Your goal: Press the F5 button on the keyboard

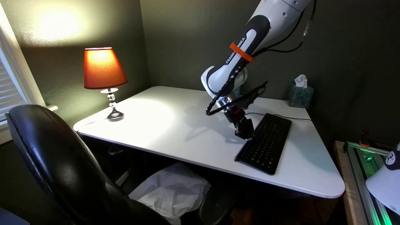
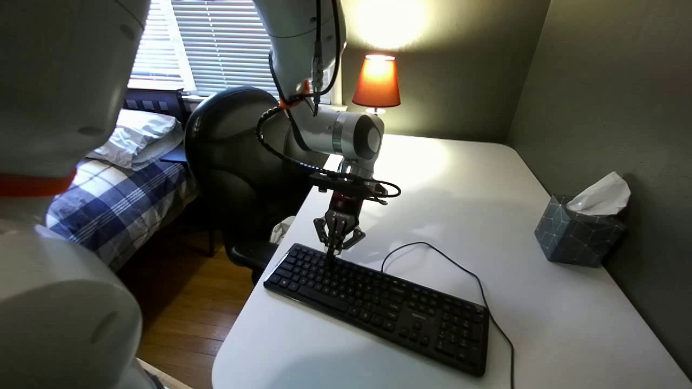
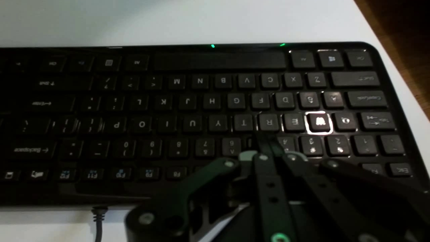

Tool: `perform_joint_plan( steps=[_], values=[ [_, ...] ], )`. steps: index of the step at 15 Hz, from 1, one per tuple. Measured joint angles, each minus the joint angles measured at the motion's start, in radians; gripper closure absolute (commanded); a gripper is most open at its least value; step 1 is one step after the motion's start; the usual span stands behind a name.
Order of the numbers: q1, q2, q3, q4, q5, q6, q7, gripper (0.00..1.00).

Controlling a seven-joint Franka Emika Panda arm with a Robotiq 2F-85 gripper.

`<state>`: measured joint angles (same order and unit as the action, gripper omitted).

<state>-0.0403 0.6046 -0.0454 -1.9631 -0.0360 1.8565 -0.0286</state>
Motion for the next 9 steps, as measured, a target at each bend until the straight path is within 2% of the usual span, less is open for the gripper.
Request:
perform_joint_plan(
  steps=[9],
  values=[
    [0.007,-0.012,0.000,-0.012,-0.026,0.021,0.000,1.00]
  ],
)
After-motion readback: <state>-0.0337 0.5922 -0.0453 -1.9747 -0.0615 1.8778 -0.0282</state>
